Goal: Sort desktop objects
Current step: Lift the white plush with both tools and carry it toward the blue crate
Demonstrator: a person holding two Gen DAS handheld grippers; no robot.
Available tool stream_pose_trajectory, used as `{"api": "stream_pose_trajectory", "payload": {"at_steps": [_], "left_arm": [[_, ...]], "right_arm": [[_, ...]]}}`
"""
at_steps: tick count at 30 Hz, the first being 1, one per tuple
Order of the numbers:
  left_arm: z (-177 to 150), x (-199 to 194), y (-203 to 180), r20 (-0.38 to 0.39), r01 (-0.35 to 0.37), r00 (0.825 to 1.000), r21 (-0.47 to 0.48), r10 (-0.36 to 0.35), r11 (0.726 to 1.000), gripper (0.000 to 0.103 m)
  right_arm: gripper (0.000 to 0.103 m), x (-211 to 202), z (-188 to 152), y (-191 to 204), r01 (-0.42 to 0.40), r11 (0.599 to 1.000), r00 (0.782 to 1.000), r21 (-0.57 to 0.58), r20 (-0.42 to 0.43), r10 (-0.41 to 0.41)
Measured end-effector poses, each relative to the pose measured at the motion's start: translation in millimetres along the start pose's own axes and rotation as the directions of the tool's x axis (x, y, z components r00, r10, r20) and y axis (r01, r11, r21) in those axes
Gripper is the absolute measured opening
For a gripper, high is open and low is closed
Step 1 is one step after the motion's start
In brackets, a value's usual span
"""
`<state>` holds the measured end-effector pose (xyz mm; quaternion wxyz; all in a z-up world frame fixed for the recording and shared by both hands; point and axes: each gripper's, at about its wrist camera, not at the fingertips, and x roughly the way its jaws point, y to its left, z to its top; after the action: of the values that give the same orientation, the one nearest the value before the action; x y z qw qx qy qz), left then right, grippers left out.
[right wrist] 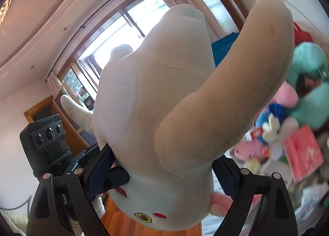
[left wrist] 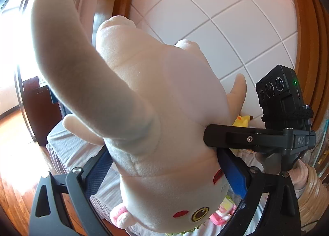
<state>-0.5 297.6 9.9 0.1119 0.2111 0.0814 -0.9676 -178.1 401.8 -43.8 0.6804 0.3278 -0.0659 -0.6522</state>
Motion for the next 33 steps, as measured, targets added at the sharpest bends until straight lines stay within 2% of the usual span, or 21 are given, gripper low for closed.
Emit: {"api": "stream_pose_trajectory", "payload": {"at_steps": [7,16,25,33], "left_arm": [[49.6,23.0,87.7,0.010,0.056,0.998,0.087,-0.058,0.995,0.099],[129.9,65.0,188.4,0.028,0.152,0.987,0.168,-0.158,0.974,0.099],[200.0,133.2,264.9,0.078,0.168,0.979,0.191,-0.186,0.967,0.099],[239.5,202.6,336.7,0.073,0.228,0.966,0.215,-0.249,0.949,0.099]], "right_arm": [[0.091,66.0,47.7,12.2,0.030,1.000,0.997,0.008,0.076,-0.030],[0.091,144.2,128.4,32.7,0.111,0.993,0.976,0.038,0.183,-0.116],[0.091,211.7,221.4,4.8,0.145,0.989,0.961,-0.005,0.241,-0.139],[0.091,280.7,276.3,-22.8,0.195,0.981,0.946,0.008,0.264,-0.190]]}}
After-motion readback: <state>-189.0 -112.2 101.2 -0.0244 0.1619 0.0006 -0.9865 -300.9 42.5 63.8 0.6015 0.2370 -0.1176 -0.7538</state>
